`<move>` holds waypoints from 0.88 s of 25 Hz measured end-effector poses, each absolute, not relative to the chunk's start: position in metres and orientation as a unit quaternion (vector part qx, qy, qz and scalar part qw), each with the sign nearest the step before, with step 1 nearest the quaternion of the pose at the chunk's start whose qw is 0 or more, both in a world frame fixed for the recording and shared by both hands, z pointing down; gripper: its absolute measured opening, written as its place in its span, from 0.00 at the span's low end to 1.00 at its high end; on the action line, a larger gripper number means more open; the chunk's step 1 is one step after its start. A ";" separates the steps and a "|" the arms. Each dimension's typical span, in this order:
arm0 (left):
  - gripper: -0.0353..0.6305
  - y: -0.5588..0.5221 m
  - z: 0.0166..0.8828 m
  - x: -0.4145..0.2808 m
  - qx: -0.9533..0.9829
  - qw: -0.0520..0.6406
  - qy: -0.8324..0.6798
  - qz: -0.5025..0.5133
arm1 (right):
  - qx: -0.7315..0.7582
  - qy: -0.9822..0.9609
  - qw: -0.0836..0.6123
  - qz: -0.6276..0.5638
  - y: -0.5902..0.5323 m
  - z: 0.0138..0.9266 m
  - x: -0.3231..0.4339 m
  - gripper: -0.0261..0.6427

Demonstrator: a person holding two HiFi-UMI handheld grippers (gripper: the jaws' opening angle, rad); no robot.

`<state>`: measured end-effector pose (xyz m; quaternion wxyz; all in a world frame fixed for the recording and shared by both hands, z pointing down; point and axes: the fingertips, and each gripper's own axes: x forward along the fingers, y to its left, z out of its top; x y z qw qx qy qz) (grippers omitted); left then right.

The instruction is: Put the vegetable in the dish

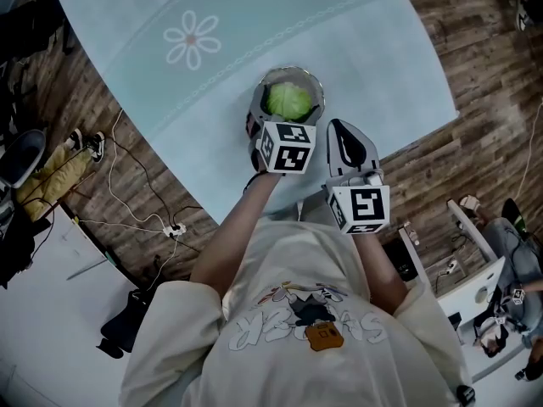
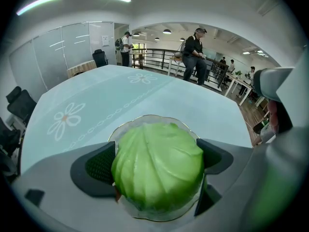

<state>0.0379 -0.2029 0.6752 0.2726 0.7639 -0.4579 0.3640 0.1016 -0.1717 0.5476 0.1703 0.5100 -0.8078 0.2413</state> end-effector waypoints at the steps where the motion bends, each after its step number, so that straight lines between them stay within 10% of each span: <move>1: 0.85 -0.202 0.675 0.038 0.765 0.268 -0.455 0.368 | 0.510 -0.808 0.170 0.240 -0.171 0.546 0.100 0.07; 22: 0.85 -0.214 0.663 0.041 0.781 0.248 -0.457 0.346 | 0.515 -0.807 0.166 0.238 -0.166 0.543 0.100 0.07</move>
